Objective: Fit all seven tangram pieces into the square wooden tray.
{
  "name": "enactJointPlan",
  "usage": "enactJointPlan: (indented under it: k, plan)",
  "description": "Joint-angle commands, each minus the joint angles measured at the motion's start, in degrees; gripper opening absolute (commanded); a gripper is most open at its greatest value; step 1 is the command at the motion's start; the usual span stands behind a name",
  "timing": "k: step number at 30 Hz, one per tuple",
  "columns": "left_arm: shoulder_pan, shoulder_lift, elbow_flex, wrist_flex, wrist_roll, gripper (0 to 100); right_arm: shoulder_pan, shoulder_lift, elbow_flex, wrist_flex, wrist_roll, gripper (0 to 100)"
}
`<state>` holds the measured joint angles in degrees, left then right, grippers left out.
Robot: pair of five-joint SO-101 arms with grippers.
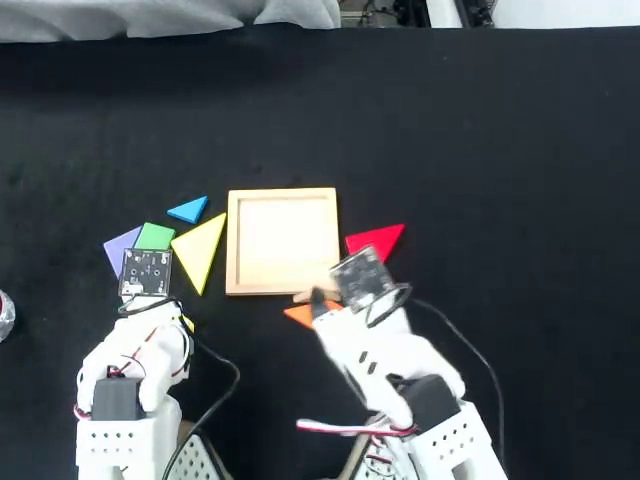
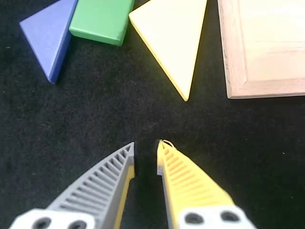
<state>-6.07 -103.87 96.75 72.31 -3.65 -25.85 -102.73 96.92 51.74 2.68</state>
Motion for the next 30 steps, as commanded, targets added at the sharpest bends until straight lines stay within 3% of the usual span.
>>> enactJointPlan:
  k: [1, 7, 11, 16, 19, 21, 24, 28, 30]
  plan:
    - [0.22, -0.09, 0.66, 0.35, -0.26, 9, 7.3, -0.22, -0.13, -3.08, 0.18, 17.0]
    - [0.66, -0.09, 0.66, -0.09, -0.44, 9, 8.18, -0.22, -0.31, -3.43, 0.35, 17.0]
    - [0.13, -0.09, -0.4, -6.24, -0.44, 9, 8.53, -0.22, -1.54, -2.9, 0.44, 17.0]
    - [0.04, -0.09, -3.38, -12.4, -0.53, 9, 21.8, -0.22, -5.76, -1.58, 0.26, 17.0]
    - [-4.62, -0.09, -6.46, -13.1, -4.75, 9, 27.69, -0.22, -6.46, -1.85, -0.09, 17.0]
    - [-9.45, -0.09, -9.1, -14.07, -8.53, 9, 26.46, -0.22, -5.76, -1.85, 0.09, 17.0]
    - [-11.12, -0.09, -12.53, -17.49, -7.82, 9, 19.87, -0.22, -3.91, -1.85, 1.05, 17.2]
    - [-8.31, 0.44, -17.89, -16.62, -5.45, 9, 5.71, 0.57, -0.04, -0.35, 13.89, 17.3]
    - [-5.93, 0.44, -20.53, -14.33, -2.64, 9, 2.46, 1.01, -0.04, 1.93, 17.93, 17.1]
